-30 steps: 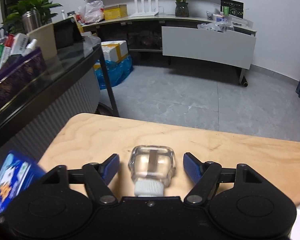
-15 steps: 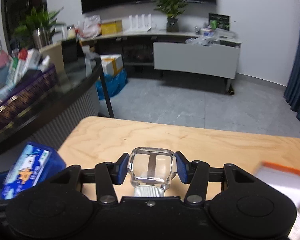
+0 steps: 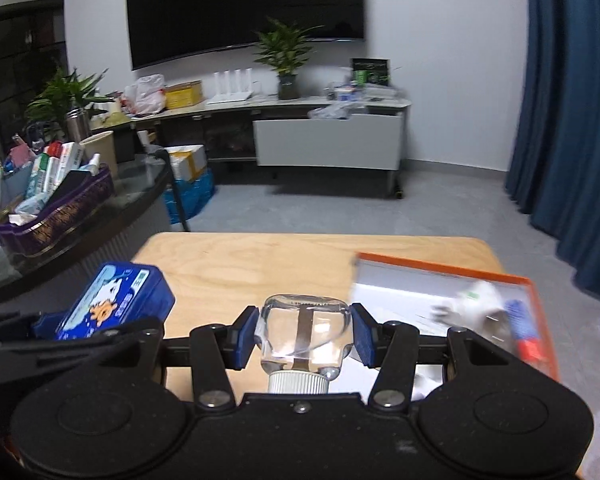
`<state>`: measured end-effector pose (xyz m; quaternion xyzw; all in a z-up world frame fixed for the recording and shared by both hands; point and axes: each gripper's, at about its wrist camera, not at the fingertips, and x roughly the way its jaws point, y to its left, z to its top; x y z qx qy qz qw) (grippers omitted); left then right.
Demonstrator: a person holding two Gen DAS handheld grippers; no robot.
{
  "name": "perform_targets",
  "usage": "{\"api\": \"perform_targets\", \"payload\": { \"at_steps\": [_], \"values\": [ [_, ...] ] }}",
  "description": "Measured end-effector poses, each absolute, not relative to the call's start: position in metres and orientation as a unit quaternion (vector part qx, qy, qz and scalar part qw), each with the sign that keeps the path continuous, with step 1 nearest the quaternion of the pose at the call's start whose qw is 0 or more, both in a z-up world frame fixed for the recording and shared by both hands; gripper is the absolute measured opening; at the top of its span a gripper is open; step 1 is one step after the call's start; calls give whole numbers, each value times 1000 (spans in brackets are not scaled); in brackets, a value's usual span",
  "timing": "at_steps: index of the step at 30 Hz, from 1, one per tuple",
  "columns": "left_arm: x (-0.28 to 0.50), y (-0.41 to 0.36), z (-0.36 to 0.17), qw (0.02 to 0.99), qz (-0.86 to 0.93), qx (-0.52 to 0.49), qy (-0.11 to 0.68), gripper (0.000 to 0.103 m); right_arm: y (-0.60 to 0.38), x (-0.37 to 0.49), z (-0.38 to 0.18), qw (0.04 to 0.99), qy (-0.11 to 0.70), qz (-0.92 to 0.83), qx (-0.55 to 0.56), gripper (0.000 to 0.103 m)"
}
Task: Organize rigid objects
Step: 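Carry the blue tin and glass bottle over the white box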
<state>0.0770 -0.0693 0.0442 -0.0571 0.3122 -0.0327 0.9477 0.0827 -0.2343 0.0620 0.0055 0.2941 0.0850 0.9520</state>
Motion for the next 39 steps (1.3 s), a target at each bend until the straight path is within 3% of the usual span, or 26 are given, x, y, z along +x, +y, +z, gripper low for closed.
{"api": "perform_targets", "payload": {
  "at_steps": [39],
  "values": [
    [27,-164,33,941,-139,-5,309,63,-365,-19,56,959,270,-33,84,60]
  ]
}}
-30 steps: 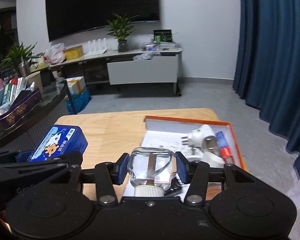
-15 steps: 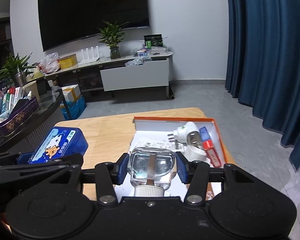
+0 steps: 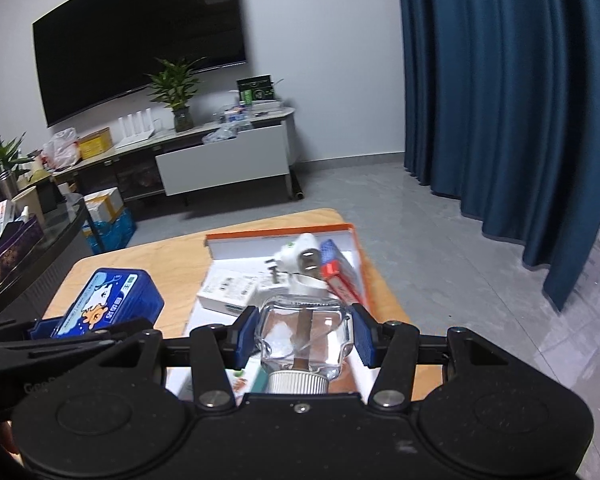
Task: Organize rigid objects
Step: 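Carry the blue tin and glass bottle over the white box, then hold the blue tin and glass bottle above the white box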
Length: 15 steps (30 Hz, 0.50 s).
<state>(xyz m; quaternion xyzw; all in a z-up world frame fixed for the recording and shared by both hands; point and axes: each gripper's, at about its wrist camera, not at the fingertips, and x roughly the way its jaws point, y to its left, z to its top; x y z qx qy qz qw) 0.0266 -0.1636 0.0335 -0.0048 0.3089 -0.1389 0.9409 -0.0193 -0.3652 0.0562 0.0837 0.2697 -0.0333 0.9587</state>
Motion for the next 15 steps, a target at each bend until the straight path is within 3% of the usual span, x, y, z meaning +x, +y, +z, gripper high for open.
{"api": "perform_targets", "payload": {
  "at_steps": [15],
  "values": [
    [33,-178,26,936,-157,8,314,63,-381,-15,48,956,276,-41,94,60]
  ]
}}
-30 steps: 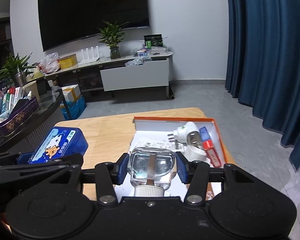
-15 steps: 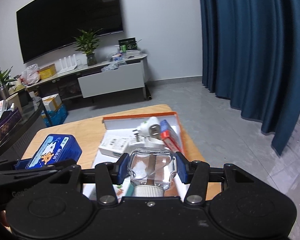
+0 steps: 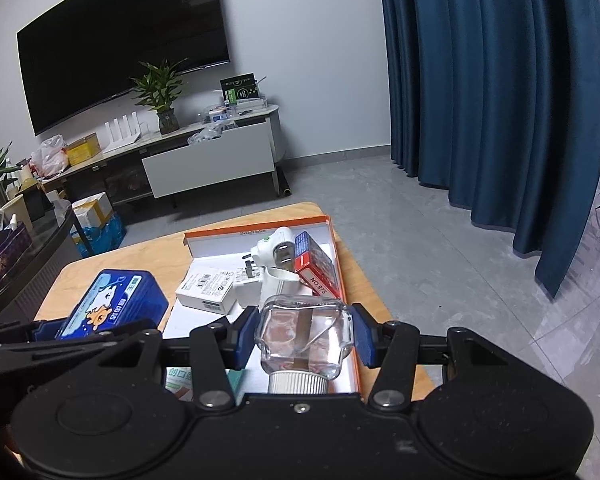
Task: Organize rigid objects
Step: 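Hold the blue tin and glass bottle above the white box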
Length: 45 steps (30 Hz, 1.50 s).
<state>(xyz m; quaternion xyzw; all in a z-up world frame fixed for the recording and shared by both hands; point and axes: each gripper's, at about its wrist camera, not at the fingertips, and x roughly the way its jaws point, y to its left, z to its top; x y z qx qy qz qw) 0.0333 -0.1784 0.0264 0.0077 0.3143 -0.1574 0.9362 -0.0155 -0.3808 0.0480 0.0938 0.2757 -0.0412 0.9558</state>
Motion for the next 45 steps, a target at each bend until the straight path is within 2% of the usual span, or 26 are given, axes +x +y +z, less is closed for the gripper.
{"api": "perform_targets", "payload": {
  "at_steps": [45],
  "values": [
    [82,-166,-1,919,-150,-5,366,63,-360,20,15,941,327,-13,83,60]
  ]
}}
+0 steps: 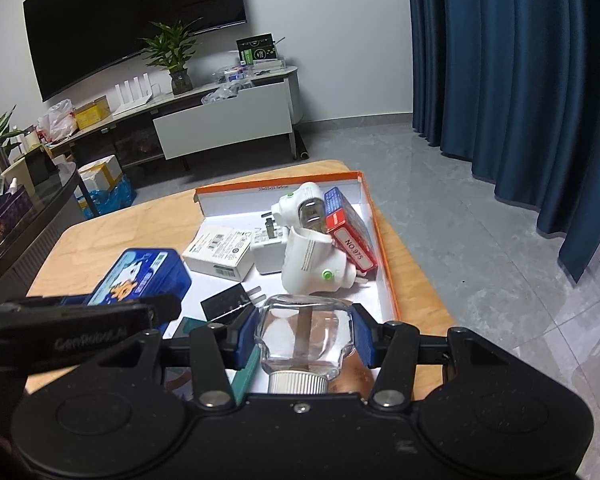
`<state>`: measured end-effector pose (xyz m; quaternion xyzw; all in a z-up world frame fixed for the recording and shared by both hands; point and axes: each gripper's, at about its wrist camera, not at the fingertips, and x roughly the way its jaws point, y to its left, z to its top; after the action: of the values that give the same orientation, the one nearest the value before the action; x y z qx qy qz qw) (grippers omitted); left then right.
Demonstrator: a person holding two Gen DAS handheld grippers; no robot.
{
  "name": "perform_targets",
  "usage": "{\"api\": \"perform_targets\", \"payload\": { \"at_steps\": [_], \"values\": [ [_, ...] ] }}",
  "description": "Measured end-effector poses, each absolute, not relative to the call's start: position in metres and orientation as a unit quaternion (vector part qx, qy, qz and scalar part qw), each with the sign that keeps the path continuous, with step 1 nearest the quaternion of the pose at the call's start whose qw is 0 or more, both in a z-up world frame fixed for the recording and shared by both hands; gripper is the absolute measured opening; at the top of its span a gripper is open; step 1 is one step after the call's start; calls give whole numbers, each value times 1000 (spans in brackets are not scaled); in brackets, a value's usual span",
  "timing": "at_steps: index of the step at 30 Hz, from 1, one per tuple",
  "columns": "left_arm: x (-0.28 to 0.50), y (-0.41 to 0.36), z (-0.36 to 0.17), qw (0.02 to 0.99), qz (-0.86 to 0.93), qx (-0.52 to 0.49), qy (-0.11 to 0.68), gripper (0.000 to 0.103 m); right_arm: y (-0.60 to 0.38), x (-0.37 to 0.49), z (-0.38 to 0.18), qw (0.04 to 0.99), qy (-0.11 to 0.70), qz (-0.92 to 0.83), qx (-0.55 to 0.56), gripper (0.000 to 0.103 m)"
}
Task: Organize rigid objects
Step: 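Hold the blue tin and glass bottle above the white box, then lower the blue tin and glass bottle into the white box and open both tools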
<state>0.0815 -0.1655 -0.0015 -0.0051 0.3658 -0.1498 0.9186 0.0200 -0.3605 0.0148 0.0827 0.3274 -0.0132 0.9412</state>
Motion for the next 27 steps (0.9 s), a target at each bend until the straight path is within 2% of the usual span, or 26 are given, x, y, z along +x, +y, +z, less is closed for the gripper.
{"api": "perform_targets", "payload": {
  "at_steps": [27],
  "values": [
    [117,-182,-8,904,-192,-2,381,63,-351,28,-4,931,357,4,82,60]
  ]
}}
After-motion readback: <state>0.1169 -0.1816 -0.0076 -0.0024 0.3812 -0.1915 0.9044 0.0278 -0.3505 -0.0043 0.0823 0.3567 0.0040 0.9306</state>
